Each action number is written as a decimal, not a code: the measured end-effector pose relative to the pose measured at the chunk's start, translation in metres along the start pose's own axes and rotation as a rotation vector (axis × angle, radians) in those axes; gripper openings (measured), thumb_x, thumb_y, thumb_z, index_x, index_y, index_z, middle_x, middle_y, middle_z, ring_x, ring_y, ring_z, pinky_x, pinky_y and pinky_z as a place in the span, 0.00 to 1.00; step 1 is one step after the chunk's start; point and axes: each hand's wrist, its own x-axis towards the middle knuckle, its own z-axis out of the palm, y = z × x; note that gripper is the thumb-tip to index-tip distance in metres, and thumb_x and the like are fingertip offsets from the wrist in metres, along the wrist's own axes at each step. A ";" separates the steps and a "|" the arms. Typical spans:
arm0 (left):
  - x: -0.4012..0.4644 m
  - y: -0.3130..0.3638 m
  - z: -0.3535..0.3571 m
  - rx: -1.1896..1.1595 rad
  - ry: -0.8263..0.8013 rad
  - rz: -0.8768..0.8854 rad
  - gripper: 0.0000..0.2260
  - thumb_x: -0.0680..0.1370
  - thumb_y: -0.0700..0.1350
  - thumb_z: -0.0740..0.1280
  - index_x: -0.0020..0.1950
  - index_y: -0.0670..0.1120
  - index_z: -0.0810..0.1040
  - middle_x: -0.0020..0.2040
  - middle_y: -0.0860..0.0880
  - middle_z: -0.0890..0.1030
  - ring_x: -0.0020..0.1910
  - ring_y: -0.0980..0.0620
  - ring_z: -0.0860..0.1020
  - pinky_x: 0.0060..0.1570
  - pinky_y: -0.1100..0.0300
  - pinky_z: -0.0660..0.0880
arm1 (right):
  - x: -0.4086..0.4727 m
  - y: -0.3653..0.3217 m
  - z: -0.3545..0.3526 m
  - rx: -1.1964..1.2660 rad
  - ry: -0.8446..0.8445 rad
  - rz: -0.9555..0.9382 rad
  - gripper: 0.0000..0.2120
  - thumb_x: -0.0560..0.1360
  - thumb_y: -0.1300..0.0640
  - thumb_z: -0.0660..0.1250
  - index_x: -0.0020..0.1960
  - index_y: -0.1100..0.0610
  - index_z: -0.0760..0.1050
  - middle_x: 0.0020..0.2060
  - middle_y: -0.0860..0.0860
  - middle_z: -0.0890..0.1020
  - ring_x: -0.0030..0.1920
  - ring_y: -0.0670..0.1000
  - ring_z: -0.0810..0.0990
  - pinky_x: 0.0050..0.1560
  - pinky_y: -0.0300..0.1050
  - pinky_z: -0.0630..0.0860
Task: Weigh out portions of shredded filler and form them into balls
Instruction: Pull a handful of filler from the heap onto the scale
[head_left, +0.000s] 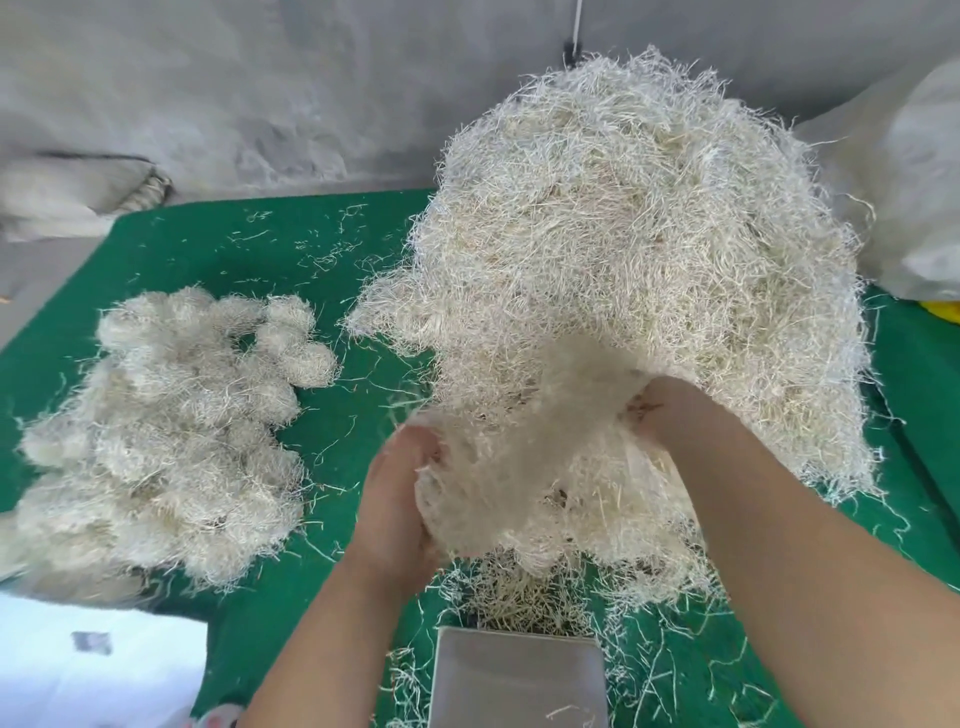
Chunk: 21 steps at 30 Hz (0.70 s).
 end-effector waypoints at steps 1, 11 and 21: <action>-0.003 0.002 -0.011 -0.025 0.016 -0.011 0.16 0.66 0.53 0.70 0.47 0.43 0.76 0.45 0.39 0.81 0.46 0.42 0.84 0.45 0.44 0.81 | 0.010 0.003 -0.007 -0.053 0.086 -0.005 0.14 0.82 0.64 0.64 0.66 0.65 0.77 0.46 0.56 0.83 0.36 0.54 0.79 0.34 0.44 0.78; -0.005 -0.005 -0.049 -0.094 0.239 -0.089 0.11 0.69 0.55 0.67 0.39 0.48 0.72 0.42 0.43 0.77 0.47 0.40 0.80 0.60 0.34 0.76 | 0.005 -0.003 -0.027 0.528 -0.029 -0.139 0.16 0.82 0.66 0.66 0.67 0.55 0.78 0.64 0.57 0.82 0.54 0.52 0.85 0.49 0.43 0.83; -0.009 0.010 -0.025 -0.211 0.047 0.029 0.20 0.64 0.59 0.71 0.49 0.48 0.78 0.48 0.42 0.79 0.49 0.42 0.82 0.54 0.41 0.80 | -0.089 0.014 -0.014 -1.052 0.200 -0.940 0.59 0.65 0.35 0.74 0.84 0.41 0.40 0.79 0.51 0.57 0.75 0.60 0.61 0.69 0.61 0.68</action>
